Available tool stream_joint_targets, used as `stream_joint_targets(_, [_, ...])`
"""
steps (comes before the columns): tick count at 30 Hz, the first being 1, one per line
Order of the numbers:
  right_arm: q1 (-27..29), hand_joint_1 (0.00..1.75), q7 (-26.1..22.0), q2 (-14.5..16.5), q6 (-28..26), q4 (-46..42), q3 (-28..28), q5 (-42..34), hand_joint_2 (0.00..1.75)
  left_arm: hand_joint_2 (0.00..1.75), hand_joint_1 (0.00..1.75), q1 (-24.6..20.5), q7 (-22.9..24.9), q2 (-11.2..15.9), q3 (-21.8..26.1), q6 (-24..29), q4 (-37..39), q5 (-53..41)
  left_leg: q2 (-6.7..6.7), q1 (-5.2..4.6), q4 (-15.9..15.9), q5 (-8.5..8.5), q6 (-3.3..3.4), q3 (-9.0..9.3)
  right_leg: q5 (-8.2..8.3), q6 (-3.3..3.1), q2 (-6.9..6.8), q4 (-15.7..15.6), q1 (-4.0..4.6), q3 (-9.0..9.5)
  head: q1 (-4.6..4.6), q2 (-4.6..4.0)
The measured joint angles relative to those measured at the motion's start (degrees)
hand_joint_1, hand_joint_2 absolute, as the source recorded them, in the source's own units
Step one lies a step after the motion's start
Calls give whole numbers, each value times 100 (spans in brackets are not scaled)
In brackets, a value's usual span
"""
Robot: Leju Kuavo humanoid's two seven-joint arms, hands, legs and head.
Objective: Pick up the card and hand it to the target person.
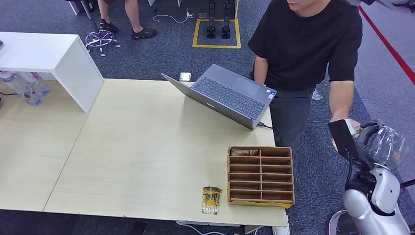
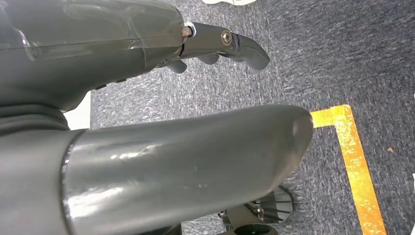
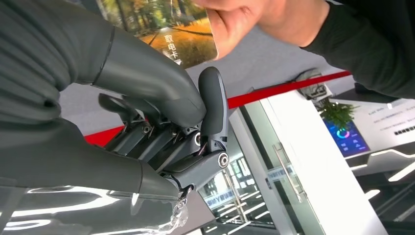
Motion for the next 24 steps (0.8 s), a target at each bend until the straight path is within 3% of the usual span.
stream_joint_targets(1, [4,27,3,14,1,26,0,5,175,0,0,1,0,0,-1,-1,0,0,0,0,0,0,0,0,0,0,0,0,0,0,0,0])
stream_joint_targets(2, [7,12,6,24,1,48,0,9,175,0,0,1,0,0,-2,-1,-1,0,0,0,0,0,0,0,0,0,0,0,0,0,-1,0])
stream_joint_targets(4, [9,0,9,33,1,80,0,11,175,0,0,2,0,0,-2,-1,-1,0,0,0,0,0,0,0,0,0,2,0,0,-1,-1,0])
stream_joint_targets(24, [214,0,25,48,-13,87,-36,-350,175,0,0,12,4,0,-54,-6,-1,7,0,0,0,0,0,2,0,0,3,0,0,0,0,0])
